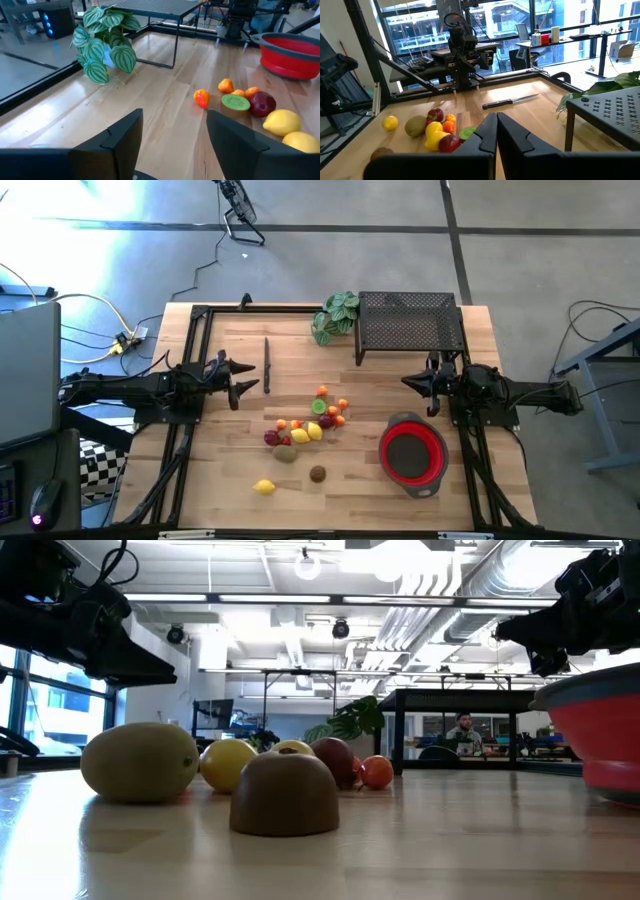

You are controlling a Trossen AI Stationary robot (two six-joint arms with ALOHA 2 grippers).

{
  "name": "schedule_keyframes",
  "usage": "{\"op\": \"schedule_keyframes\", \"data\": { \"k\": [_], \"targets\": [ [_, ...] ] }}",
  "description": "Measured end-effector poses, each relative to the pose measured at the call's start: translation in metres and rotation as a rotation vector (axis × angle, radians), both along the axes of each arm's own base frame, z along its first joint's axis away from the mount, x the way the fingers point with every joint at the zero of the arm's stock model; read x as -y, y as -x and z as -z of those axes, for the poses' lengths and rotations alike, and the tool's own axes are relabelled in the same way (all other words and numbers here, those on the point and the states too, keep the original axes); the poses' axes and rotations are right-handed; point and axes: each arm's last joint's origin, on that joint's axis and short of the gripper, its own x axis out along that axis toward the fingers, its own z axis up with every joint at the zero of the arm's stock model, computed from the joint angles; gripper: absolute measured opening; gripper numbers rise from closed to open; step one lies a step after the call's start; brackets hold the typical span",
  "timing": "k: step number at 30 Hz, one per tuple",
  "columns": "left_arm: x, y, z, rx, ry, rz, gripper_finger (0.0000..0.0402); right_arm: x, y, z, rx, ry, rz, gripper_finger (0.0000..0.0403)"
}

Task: Pick & Place Fruit
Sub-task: Put the red strainer bowl on the shelf

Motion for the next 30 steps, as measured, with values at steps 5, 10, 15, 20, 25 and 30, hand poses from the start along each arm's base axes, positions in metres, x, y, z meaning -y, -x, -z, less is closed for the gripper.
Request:
{"op": "schedule_keyframes", "data": {
  "k": [5, 10, 15, 20, 25, 30],
  "targets": [
    [0.0000, 0.0000, 0.0000, -0.002, -0.006, 0.002, 0.0163, 0.0000, 0.0000, 0.0000, 0.000, 0.000, 0.001, 0.0003],
    [0.0000, 0.0000, -0.0001, -0.002, -0.006, 0.002, 0.0133, 0.0000, 0.0000, 0.0000, 0.000, -0.001, 0.000, 0.0003],
    [0.0000, 0.0000, -0.0001, -0.002, -0.006, 0.002, 0.0127, 0.0000, 0.0000, 0.0000, 0.000, -0.001, 0.000, 0.0003],
    [0.0000, 0.0000, -0.0001, -0.002, -0.006, 0.002, 0.0127, 0.0000, 0.0000, 0.0000, 0.000, -0.001, -0.001, 0.0003],
    [0.0000, 0.0000, -0.0001, 0.000, 0.001, 0.001, 0.0127, 0.0000, 0.0000, -0.0001, 0.000, -0.001, -0.001, 0.0003],
    [0.0000, 0.0000, -0.0001, -0.001, -0.003, 0.002, 0.0127, 0.0000, 0.0000, 0.0000, 0.000, -0.001, -0.001, 0.0003]
  ]
}}
